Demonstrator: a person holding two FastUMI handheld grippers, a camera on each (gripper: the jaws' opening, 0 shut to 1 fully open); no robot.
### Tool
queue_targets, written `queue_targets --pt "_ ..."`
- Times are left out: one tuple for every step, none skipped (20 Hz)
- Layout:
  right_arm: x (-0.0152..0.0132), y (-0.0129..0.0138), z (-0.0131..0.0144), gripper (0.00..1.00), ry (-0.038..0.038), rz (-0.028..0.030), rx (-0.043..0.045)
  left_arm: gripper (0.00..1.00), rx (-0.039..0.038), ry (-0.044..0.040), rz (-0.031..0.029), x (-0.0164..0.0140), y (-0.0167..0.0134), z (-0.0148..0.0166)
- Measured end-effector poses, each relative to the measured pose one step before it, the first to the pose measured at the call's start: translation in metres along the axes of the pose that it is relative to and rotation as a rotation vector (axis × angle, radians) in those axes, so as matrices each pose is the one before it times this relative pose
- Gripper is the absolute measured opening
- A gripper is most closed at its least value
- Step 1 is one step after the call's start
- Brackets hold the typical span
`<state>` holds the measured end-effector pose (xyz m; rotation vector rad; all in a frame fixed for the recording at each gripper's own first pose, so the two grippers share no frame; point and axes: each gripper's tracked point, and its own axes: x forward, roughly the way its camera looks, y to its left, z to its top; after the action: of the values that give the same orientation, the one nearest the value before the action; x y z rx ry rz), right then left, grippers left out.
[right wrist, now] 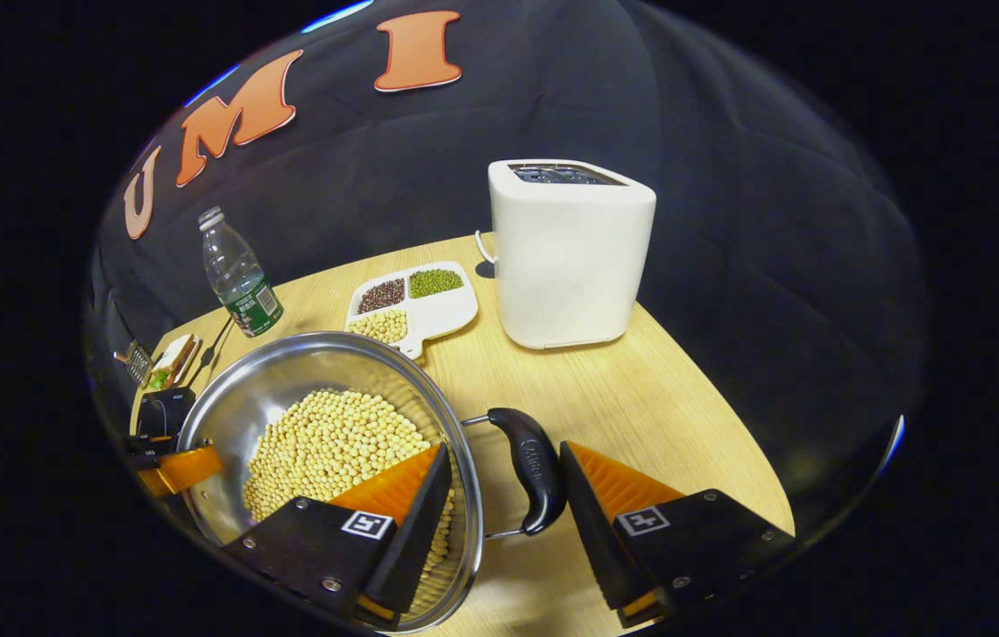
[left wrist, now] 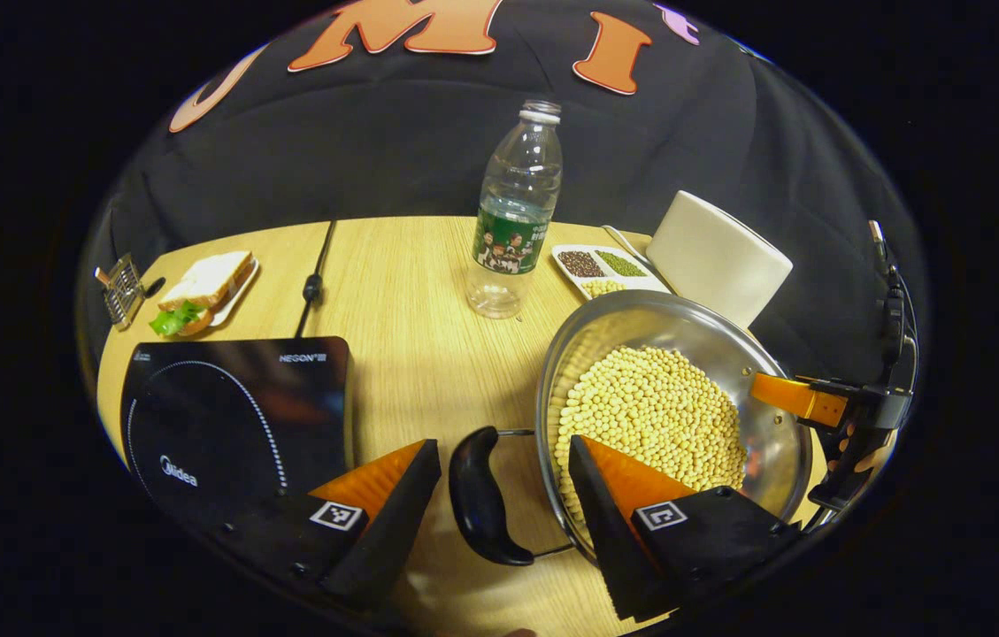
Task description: First push the handle of the pot to place it horizontally, then grasp the pot with both hands and set it on the induction cooktop.
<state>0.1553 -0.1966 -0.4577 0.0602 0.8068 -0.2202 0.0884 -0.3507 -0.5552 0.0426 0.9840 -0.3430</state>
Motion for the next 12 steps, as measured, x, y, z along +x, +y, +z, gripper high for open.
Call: queue_targets --pt "0.00032 -0.00104 0.00060 0.73 0.00012 0.00672 0.01270 0.96 -0.01213 -0.00208 -0.00493 0.00138 -0.00247 -0.00067" --pt "0.00005 0.00057 -0.00069 0.73 0.00472 0.00609 0.00817 0.91 -0.00260 -0.00735 0.00104 0.00250 -0.00086 -0.00059" --pt "-0.00068 0.00013 -0.00063 0.71 0.00249 0.00342 0.00391 0.82 0.00128 -0.01026 0.01136 0.00004 0.00123 0.00176" --pt "-0.00048 -0.00005 -0.00045 0.71 0.00080 0.00052 -0.00189 0.75 0.00374 -0.00830 0.01063 0.00094 0.00025 -0.00014" --pt "0.00019 0.00058 -0.00127 0.69 -0.00056 -0.00427 -0.00779 0.74 -0.00576 -0.01370 0.00505 0.00034 0.00012 0.00222" --pt "-0.00112 -0.00039 -0.00127 0.68 -0.00117 -0.00874 -0.01560 0.72 -0.01250 -0.01373 -0.00014 0.00164 0.00044 0.00152" --pt "-0.00163 -0.00049 0.00024 0.65 -0.00220 -0.00880 -0.00212 0.72 -0.01204 -0.01126 0.00089 -0.00037 -0.00003 0.00155" --pt "-0.00405 0.00149 -0.00033 0.64 0.00152 -0.00184 0.01925 0.67 -0.00270 -0.00359 0.00718 0.00048 0.00197 0.00134" --pt "-0.00210 0.00141 -0.00328 0.60 0.00953 0.00074 0.03604 0.66 -0.00421 -0.00155 0.01214 -0.00250 0.00223 -0.00083" --pt "-0.00391 0.00078 -0.00292 0.53 0.00669 -0.00142 0.01570 0.63 0.00948 0.00691 0.00296 -0.00211 0.00057 0.00015" --pt "-0.00041 0.00019 -0.00312 0.54 0.00593 0.00051 -0.00547 0.63 -0.00108 -0.00328 -0.00073 -0.00468 -0.00023 0.00138" --pt "-0.00402 0.00136 0.00061 0.54 -0.00361 -0.00195 0.00047 0.63 0.00262 -0.00111 0.00002 -0.00536 0.00061 0.00095"
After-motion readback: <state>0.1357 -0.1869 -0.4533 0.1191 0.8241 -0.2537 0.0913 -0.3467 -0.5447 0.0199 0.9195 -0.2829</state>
